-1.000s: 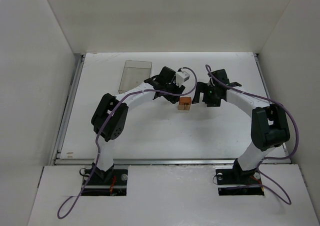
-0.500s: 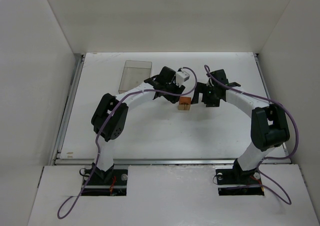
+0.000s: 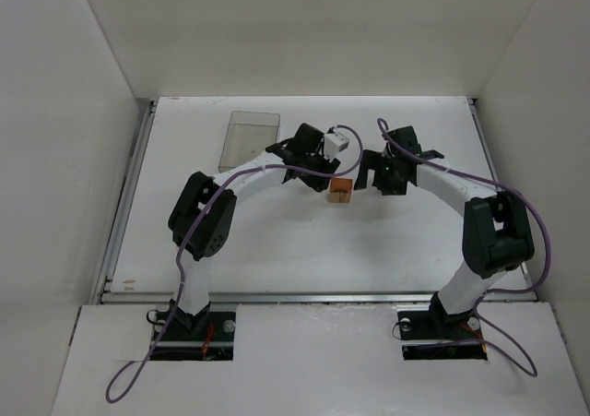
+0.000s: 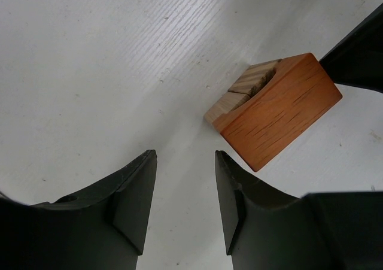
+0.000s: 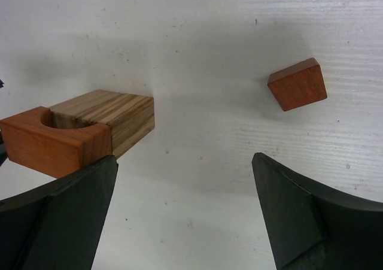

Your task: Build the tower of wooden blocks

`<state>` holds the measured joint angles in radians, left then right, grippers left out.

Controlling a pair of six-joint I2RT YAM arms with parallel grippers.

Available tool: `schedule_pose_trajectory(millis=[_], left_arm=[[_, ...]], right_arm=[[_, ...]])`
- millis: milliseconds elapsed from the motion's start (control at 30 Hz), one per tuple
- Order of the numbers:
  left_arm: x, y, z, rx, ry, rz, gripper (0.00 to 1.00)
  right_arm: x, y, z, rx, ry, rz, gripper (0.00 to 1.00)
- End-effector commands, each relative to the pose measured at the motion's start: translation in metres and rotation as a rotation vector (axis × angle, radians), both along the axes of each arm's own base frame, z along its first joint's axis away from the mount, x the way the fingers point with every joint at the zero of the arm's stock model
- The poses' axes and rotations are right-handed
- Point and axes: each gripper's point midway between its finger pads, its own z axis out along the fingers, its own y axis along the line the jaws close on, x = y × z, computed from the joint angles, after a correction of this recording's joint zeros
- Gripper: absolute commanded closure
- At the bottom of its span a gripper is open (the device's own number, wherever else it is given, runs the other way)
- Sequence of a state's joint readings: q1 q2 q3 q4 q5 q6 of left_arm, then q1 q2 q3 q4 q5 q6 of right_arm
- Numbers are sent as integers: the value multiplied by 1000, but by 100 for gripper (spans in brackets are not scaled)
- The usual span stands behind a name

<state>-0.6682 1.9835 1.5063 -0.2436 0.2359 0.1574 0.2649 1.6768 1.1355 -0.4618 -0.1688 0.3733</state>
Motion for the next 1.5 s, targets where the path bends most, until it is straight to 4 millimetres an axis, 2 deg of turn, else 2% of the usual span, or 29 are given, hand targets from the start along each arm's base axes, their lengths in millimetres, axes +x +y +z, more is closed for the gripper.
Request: schedule_pose_trajectory(millis=[0, 333, 733, 1100, 1400, 1467], left_arm=[[-2, -7, 12, -23, -10, -24, 60], [-9, -14, 13, -41, 4, -54, 60], [-14, -12, 6, -35, 23, -59, 60], [-7, -8, 9, -17, -3, -32, 61], [-9, -7, 5, -11, 4, -32, 61], [-9, -7, 10, -17, -4, -32, 61]], right_arm=[[17, 5, 21, 3, -71, 0, 0], [21, 10, 25, 22, -77, 11, 0], [25, 13, 26, 30, -76, 16, 0], [21, 13, 27, 39, -81, 21, 0], [19, 11, 27, 31, -84, 15, 0], [19, 11, 27, 31, -84, 15, 0]])
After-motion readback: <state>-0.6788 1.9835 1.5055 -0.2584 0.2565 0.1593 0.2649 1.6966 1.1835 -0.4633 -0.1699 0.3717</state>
